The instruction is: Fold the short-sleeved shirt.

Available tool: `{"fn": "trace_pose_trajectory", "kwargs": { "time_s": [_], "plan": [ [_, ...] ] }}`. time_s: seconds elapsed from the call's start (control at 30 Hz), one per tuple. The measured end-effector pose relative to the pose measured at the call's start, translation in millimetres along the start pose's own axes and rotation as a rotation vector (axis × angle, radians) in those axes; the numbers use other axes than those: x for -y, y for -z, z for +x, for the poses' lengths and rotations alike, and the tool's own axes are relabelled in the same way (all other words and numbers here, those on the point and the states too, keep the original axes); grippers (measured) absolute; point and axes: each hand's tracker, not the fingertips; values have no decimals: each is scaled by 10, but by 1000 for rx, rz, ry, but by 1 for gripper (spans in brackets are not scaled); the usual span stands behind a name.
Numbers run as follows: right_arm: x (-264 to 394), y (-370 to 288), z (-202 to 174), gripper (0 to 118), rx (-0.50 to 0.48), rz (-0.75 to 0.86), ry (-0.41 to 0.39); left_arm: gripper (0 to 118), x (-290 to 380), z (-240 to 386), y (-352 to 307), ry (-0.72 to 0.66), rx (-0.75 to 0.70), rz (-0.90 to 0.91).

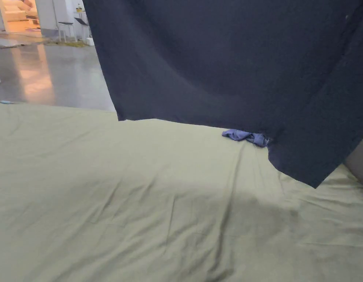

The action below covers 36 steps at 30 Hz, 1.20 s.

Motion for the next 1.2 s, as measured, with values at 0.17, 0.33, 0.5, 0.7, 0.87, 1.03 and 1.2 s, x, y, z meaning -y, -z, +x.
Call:
{"fn": "trace_pose_trajectory", "kwargs": {
  "time_s": [0.17,0.33,0.5,0.7,0.87,1.03,1.2],
  "plan": [
    [36,503,-31,6,-27,-2,38,6,-13,-57,425,11,-6,-19],
    [37,961,-291,6,-42,4,-31,6,-4,-101,892,40,-30,-13],
    [-35,1264,-487,6,-45,78,-53,6,-32,-163,1175,27,4,97],
    [251,1482,-454,6,-83,90,-50,6,177,-242,1421,61,4,49],
    [870,1382,-250,6,-145,-4,-41,6,671,-378,1358,44,58,-30],
    [1659,1207,36,6,-269,-137,23,6,1420,-505,1065,-10,152,-110],
    [2706,718,169,6,-376,-277,79,6,2202,-682,545,16,157,-176]
  ]
}}
